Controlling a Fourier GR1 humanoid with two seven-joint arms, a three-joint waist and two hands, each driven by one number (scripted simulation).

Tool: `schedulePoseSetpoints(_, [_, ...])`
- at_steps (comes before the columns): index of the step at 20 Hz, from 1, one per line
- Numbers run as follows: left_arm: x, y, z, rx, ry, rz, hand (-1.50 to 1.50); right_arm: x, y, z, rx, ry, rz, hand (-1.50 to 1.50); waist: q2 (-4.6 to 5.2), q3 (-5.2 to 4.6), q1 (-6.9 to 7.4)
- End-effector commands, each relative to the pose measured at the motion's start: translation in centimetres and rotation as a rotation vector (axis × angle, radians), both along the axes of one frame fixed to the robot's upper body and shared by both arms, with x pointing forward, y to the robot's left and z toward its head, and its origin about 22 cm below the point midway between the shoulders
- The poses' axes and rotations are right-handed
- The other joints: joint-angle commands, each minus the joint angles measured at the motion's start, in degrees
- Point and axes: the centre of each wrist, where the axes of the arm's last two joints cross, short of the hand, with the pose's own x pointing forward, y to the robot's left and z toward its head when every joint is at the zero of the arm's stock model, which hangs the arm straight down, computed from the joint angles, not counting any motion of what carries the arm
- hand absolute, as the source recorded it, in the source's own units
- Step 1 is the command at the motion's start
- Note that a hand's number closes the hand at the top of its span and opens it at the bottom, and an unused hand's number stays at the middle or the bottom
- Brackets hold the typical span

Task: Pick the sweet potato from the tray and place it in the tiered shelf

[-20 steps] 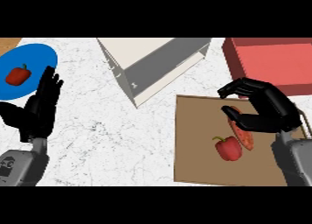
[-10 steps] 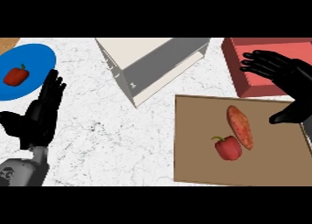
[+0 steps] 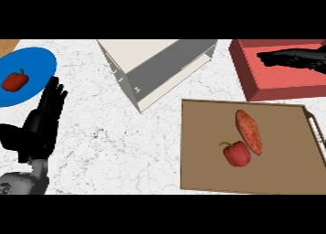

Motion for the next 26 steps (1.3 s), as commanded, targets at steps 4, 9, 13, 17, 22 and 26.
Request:
schedulePoseSetpoints(4, [-0.6, 0.3, 0.3, 0.004, -0.02, 0.001, 0.0, -3.0, 5.2, 2.7, -0.397, -0.244, 0.031, -1.5, 0.13, 0.04, -0.09])
schedulePoseSetpoints(9, [-0.1, -0.6, 1.0, 0.007, -0.003, 0.007, 0.0, -3.5, 8.5, -0.5, -0.472, -0.254, -0.007, -1.5, 0.16, -0.03, -0.68])
schedulePoseSetpoints(13, [-0.3, 0.4, 1.2, -0.001, 0.001, 0.03, 0.0, -5.2, 6.6, -2.1, -0.605, -0.303, 0.001, -1.5, 0.2, 0.03, -0.88])
schedulePoseSetpoints(17, [-0.3, -1.6, -0.3, 0.009, -0.014, 0.043, 0.0, -4.9, 8.1, -5.3, -0.73, -0.381, -0.036, -1.5, 0.41, 0.02, -0.72])
schedulePoseSetpoints(22, [-1.4, 0.5, 0.0, 0.013, 0.007, 0.017, 0.0, -3.8, 7.0, -6.3, -0.814, -0.388, -0.101, -1.5, 0.19, -0.03, -0.65])
schedulePoseSetpoints(26, [-0.8, 0.0, 1.3, 0.011, 0.009, 0.026, 0.0, -3.9, 5.5, -9.1, -0.746, -0.377, -0.081, -1.5, 0.14, -0.02, -0.89])
